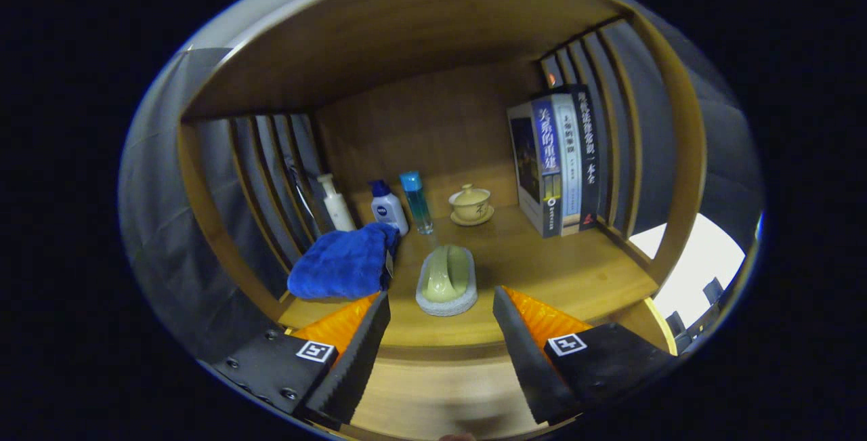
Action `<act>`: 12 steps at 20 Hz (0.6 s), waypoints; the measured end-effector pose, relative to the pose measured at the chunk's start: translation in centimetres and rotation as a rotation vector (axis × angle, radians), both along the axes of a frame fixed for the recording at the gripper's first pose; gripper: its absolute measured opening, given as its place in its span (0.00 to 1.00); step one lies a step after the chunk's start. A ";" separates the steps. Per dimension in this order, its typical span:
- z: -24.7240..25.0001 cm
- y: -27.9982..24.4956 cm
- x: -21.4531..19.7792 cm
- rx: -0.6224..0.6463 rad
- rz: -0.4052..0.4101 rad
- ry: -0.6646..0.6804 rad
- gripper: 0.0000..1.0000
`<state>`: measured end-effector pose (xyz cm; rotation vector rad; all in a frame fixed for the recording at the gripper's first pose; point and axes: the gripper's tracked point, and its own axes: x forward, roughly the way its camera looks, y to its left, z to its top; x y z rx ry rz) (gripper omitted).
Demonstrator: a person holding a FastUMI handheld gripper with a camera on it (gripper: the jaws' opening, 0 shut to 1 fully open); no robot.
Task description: Pull open the drawer, take out the items inside it, and place them on the countertop above the cabinet.
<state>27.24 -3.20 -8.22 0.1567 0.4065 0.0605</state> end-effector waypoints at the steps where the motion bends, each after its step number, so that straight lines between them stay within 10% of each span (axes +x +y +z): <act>1: 0.7 -0.4 -1.3 -0.021 0.001 -0.026 0.99; 12: 4.1 -0.4 -15.0 -0.194 -0.028 -0.329 0.98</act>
